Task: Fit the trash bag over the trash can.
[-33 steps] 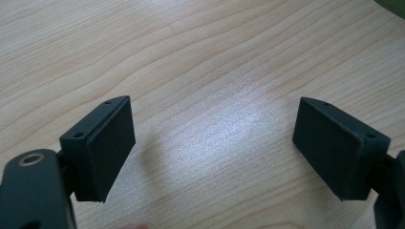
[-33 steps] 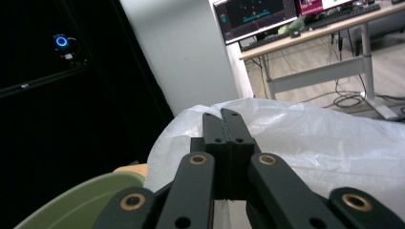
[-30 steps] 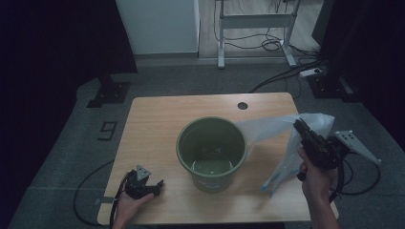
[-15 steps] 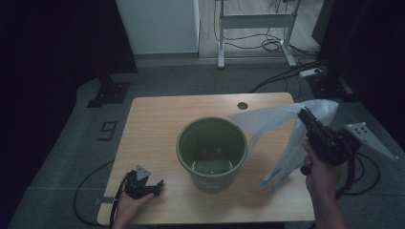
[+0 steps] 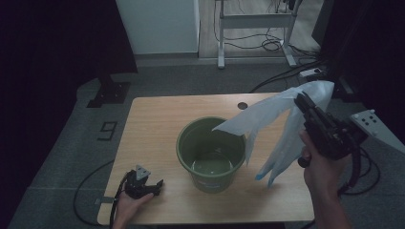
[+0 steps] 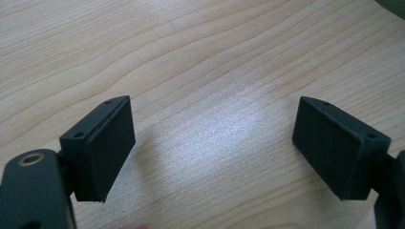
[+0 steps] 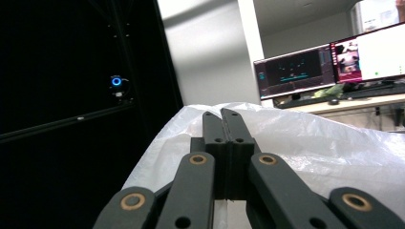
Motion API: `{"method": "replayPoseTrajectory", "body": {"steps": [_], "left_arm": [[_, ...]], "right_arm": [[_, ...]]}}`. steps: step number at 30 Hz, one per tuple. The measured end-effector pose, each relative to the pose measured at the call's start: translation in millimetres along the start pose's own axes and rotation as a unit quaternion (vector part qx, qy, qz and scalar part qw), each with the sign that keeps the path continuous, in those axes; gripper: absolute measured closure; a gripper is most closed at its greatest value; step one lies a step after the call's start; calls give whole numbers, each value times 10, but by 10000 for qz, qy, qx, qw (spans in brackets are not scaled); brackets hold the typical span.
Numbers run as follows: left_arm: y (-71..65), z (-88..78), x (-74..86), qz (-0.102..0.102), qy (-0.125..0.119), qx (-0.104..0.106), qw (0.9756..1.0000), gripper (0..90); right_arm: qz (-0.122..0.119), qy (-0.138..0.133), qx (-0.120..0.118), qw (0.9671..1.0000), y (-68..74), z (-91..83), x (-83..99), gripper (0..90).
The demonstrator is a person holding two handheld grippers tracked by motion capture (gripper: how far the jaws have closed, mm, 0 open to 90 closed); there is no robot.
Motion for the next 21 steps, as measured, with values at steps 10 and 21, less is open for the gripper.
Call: {"method": "replayPoseTrajectory", "body": {"steps": [10, 21], "left_arm": [[6, -1, 2, -3, 3, 0, 10000, 142], [17, 1, 4, -11, -1, -9, 10000, 141]], "right_arm": [[3, 116, -366, 9993, 266, 176, 92, 893], [-57, 216, -586, 9980, 441, 289, 113, 892]]}}
Point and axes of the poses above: each handheld gripper's, and its own axes: z roughly forward along the jaws, x roughly out of its underside, y roughly to its left, the point moved 8 cm from there along z, roughly forward along the jaws, and after that the axes turned 14 degrees about -x, right-handed, at the moved point
